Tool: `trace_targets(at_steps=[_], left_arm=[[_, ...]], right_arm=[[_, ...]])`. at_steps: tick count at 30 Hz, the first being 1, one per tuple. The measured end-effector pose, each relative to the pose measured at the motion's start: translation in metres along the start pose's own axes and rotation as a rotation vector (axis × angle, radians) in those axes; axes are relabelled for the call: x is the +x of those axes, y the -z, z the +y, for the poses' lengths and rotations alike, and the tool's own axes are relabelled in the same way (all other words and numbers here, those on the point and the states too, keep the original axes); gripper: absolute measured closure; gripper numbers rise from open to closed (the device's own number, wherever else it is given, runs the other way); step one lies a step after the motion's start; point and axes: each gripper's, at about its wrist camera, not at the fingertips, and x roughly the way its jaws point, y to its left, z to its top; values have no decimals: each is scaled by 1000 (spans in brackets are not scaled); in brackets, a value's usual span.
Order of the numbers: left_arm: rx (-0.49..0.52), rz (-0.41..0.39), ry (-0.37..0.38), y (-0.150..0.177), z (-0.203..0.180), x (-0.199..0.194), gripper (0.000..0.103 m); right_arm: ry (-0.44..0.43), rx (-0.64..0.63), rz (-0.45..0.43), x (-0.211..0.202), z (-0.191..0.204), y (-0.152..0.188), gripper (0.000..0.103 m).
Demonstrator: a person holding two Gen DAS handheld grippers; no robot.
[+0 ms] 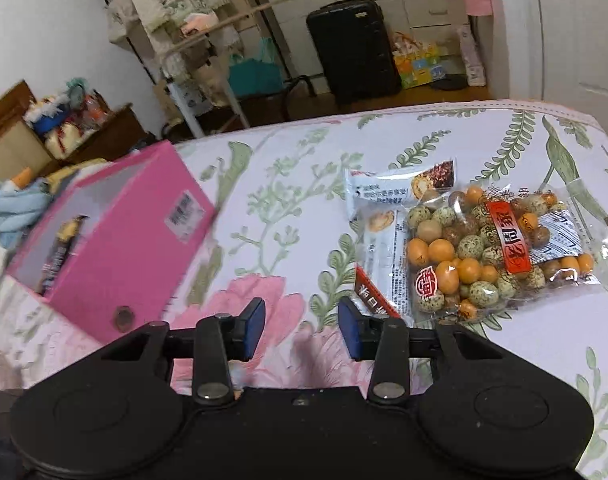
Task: Organize snacks
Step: 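Move the left tool to a silver wafer bar on the bed and grasp it, then lift the wafer bar with the left tool while the right tool grasps another wafer bar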
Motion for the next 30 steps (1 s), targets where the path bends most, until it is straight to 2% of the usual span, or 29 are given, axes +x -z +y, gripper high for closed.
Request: trace_targets(at_steps=[5,6,9,11,13,18,21,23,26,28,29,30], left_arm=[[4,-6,-27,-10,13,-6,69],[0,-7,-25,-10,15,-7,69],[-9,-7,-11,-13,20,-9,70],[8,-20,-15,-12,20,-11,70],[33,-40,-31,-12,18,-13,72],[32,-30,-22,-12,18,-13,72],[38,-30,-24,-11,19,-14,72],[41,-28,-21,-11,19,-13,72],[49,-29,-18,-13,17,-12,72],[53,-32,-13,-15,15,-12,72],[53,-32,-10,-16,15,-13,72],[54,-33,-7,-17,15,-13,72]], right_arm=[[70,-91,-81,-8,17,8,53],[100,-110,-89,-9,19,9,50],[230,-180,-71,-7,17,10,49],[254,-173,-64,-8,10,9,49],[242,-155,-70,-11,6,9,50],[245,-183,-53,-5,6,8,79],[302,-170,-69,-5,7,9,86],[337,-144,-90,-8,1,9,87],[326,-86,-102,-14,-12,9,87],[377,-102,-101,-14,-14,9,87],[375,-111,-102,-16,-14,8,87],[336,-107,-102,-19,-13,8,87]])
